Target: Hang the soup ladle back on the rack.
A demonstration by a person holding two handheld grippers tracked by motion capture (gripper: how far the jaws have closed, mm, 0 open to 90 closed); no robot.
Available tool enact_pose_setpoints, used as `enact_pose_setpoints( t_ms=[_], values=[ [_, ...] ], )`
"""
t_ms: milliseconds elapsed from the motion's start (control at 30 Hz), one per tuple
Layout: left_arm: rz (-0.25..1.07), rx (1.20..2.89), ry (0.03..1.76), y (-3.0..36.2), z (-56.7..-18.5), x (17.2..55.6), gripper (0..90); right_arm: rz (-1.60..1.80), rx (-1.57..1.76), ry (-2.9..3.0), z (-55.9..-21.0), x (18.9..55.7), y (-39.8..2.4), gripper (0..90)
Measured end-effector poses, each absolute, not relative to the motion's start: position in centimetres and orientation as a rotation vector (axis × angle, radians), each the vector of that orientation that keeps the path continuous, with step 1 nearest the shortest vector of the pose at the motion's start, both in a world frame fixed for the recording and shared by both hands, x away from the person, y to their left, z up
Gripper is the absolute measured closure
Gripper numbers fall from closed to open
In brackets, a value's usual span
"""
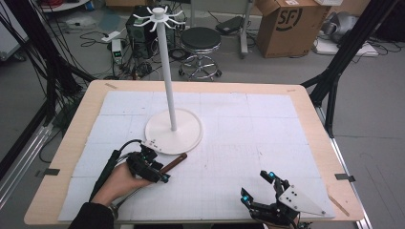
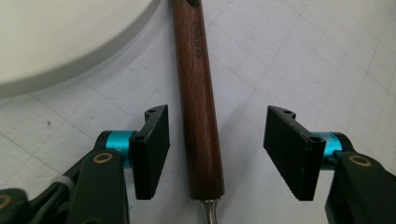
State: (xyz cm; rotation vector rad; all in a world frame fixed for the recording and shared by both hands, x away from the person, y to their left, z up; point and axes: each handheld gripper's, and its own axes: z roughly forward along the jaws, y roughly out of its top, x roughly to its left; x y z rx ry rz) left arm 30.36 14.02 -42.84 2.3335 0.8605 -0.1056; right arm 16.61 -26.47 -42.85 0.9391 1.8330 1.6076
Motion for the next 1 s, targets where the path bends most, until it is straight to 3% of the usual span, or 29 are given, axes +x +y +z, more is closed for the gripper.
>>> enact_pose_setpoints(
  t_ms=[133,267,433,767,1000],
  values=[
    [-0.041,2.369,0.836,13.8,-42.8,30.1,47.6,1.609,0.95,1.832,-42.9,16.6,-26.5,13.7],
    [0.05,2.395,0.847,13.6,-42.7,29.9,60.2,1.618,0.916,1.847,-42.8,16.7,-26.2,13.7],
    [0.105,2.417,0.841,13.3,-42.7,29.7,67.2,1.623,0.9,1.866,-42.9,16.8,-25.7,13.7],
    [0.108,2.416,0.874,13.0,-42.6,29.6,72.6,1.621,0.914,1.857,-42.9,17.1,-25.8,13.7],
    [0.002,2.337,0.878,13.6,-42.0,29.7,73.7,1.629,0.931,1.844,-42.9,17.0,-26.2,13.7]
  ],
)
